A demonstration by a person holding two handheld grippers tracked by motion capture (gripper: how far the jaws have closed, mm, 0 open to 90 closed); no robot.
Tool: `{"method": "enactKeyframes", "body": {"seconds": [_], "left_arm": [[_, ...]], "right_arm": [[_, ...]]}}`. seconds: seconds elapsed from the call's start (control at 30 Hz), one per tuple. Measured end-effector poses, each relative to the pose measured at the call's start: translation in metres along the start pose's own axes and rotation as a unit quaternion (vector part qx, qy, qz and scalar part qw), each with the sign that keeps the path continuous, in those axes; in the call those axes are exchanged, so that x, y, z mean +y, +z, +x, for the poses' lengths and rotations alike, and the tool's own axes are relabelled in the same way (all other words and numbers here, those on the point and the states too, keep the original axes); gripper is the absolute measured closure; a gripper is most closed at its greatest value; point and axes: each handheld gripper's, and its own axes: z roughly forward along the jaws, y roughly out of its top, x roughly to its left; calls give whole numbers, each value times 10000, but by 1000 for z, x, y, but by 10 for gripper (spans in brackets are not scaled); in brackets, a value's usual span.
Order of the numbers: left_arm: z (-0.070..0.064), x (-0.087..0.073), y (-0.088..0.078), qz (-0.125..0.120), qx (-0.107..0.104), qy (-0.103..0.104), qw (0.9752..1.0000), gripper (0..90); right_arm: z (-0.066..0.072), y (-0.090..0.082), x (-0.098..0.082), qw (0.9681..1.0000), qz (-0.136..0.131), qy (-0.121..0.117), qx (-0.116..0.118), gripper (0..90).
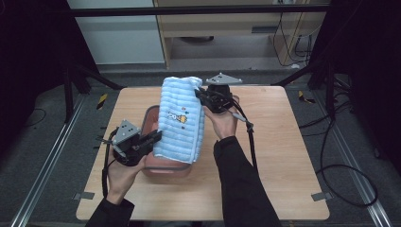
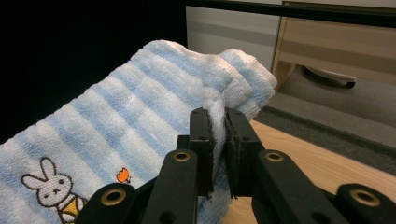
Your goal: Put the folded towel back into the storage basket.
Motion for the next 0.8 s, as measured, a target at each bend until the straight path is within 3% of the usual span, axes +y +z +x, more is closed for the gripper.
{"method": "enactKeyframes", "body": {"seconds": [0.37,0.8], "left_arm": [[22,-7,-4,26,200,-170,9997,846],[38,-22,9,294,369,-263,9985,846]], "right_arm": [[14,21,2,9999,-22,-35,130,826],[18,50,-10,9997,130,-68,188,826]]}}
